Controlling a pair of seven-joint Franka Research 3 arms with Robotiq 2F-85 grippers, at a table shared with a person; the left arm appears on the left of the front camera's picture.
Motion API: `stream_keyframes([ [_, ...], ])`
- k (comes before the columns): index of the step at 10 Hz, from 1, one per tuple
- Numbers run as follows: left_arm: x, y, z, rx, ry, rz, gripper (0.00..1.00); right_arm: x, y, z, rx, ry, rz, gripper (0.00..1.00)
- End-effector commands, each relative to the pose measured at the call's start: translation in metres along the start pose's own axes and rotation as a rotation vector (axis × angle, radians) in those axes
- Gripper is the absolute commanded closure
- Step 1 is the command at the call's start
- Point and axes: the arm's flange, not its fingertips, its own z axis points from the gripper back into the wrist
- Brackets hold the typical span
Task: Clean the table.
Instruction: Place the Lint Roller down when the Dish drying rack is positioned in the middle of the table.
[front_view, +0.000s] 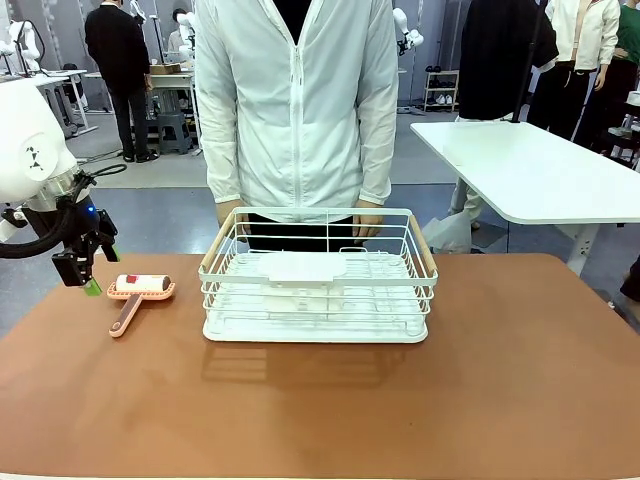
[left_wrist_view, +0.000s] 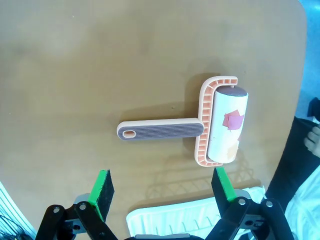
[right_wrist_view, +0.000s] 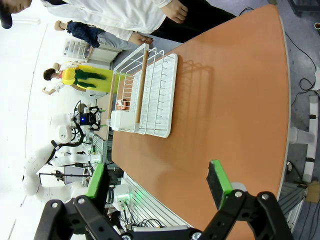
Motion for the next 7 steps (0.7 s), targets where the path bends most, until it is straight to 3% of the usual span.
stream_keyframes([
  [1,0.001,0.0019,-0.0014,-0.01,-0.002,0.0,0.0,-0.0005,0.0042,0.0009,-0.008,0.002,-0.003,0.0],
  [7,0.001,0.0019,-0.0014,-0.01,-0.002,0.0,0.0,-0.0005,0.0042,0.0009,-0.008,0.002,-0.003,0.0],
])
